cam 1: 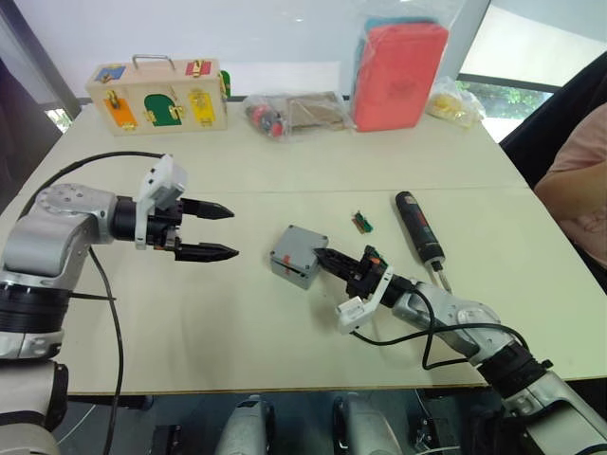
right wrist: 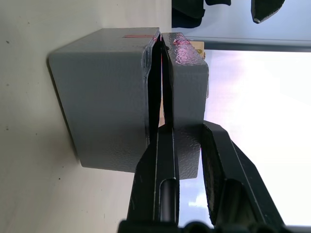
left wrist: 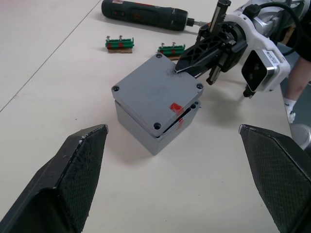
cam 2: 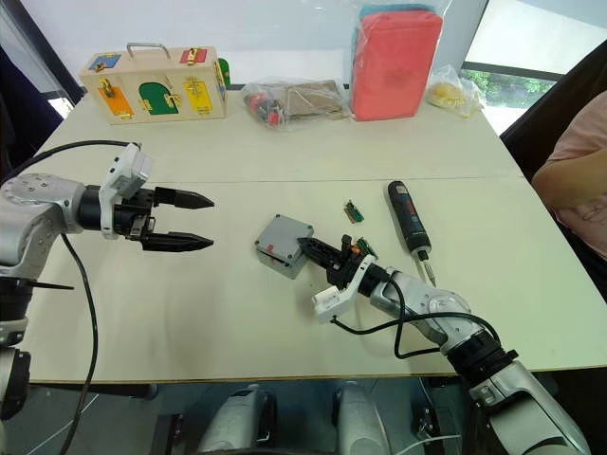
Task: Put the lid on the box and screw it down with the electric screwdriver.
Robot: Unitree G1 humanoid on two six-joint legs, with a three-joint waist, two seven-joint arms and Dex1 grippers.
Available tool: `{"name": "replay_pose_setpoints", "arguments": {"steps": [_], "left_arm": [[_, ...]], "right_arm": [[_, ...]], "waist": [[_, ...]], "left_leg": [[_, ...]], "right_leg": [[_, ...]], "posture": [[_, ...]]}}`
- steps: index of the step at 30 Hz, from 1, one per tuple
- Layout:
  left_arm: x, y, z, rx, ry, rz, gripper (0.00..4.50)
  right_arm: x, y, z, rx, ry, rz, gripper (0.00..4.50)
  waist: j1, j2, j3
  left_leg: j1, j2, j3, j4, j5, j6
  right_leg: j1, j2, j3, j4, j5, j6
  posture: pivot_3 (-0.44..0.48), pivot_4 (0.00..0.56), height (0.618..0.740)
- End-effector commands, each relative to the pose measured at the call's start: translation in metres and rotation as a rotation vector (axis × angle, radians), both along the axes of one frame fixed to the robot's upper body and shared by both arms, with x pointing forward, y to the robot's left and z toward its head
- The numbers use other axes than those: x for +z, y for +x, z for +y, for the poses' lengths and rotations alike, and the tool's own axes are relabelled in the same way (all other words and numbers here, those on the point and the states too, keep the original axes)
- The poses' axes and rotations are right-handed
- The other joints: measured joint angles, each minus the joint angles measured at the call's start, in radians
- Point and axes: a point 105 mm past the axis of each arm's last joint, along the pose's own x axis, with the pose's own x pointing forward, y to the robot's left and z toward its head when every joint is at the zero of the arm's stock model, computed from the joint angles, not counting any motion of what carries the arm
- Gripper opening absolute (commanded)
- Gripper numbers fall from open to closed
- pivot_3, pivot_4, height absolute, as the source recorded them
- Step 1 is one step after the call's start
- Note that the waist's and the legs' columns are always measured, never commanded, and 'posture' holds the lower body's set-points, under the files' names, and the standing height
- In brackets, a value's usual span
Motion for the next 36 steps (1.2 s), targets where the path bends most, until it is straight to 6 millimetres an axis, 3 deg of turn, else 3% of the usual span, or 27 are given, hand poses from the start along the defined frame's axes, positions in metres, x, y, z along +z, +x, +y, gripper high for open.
{"name": "replay_pose_setpoints", "arguments": {"steps": [1,36], "left_arm": [[0.0098,-0.0038,-0.0012,-0.011,-0.01,-0.041,4.44],[0.0055,-0.0055,0.0031,-0.003,0.009,-0.045,4.44]], "right_arm": [[-0.0057,-0.0005,0.0003,0.0,-0.032,0.023,0.13],[0.0003,-0.0053,0.0028,-0.014,0.018,0.079,0.13]], "waist": [[0.0,0.0,0.0],[0.0,0.0,0.0]], "left_leg": [[0.0,0.0,0.0,0.0,0.0,0.0],[0.0,0.0,0.0,0.0,0.0,0.0]], "right_leg": [[0.0,0.0,0.0,0.0,0.0,0.0],[0.0,0.0,0.0,0.0,0.0,0.0]], "posture": [[0.0,0.15,0.73],[0.0,0.15,0.73]]}}
